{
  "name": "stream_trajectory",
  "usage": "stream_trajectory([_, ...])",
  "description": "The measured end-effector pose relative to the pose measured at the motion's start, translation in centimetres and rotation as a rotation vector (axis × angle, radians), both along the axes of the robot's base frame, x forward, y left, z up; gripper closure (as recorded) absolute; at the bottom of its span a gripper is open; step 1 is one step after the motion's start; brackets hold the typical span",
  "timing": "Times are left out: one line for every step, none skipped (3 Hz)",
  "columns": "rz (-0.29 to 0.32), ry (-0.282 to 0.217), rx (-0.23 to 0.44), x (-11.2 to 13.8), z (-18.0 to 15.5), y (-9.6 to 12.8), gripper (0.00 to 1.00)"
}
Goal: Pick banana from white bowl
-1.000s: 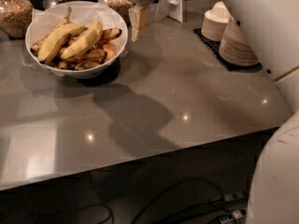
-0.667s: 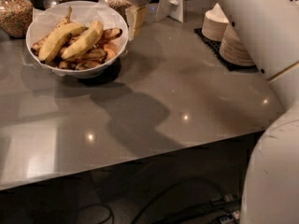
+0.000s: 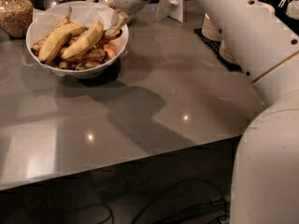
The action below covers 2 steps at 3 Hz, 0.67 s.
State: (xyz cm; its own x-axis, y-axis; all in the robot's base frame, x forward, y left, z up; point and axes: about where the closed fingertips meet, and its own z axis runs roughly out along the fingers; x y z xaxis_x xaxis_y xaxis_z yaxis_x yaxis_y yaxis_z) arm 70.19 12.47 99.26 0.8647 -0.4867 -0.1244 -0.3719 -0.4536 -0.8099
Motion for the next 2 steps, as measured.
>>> stream_trajectory([0.033,0.032,0.017,-0.2,-1.3,1.2,0.43])
stream_trajectory([0.065,0.059,0.026,-0.3,-2.5,2.1,0.44])
